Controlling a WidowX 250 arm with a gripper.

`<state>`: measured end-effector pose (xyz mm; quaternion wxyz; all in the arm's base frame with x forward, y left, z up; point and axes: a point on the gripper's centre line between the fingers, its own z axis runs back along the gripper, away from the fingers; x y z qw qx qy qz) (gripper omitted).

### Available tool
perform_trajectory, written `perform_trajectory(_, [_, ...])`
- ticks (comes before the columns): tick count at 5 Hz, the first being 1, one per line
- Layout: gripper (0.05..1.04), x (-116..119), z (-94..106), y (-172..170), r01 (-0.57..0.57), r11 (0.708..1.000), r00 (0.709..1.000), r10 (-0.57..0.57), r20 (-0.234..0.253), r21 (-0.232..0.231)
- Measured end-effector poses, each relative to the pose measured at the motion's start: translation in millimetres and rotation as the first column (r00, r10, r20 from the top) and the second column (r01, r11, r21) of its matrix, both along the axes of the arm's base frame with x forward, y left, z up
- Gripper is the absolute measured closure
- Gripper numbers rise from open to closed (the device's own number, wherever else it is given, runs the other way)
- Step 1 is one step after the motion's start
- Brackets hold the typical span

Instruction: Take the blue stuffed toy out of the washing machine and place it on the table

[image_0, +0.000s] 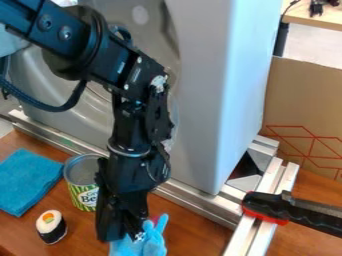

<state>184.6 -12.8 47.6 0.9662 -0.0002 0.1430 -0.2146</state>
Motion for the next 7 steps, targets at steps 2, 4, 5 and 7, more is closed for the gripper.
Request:
perform_trajectory(2, [0.997,13.6,-32.9,15.8,0.035,0.995,0.999,-0.037,-0.021,-0.090])
perform_trajectory(4, [0.978,14.0,-41.6,11.1,0.033,0.993,0.995,-0.021,0.098,-0.117])
perform_trajectory(5, [0.797,12.1,-37.7,12.3,-0.002,0.995,0.991,0.016,0.132,-0.101])
perform_trajectory(7, [0.199,8.3,-20.2,11.4,-0.055,0.993,0.988,0.069,0.139,-0.101])
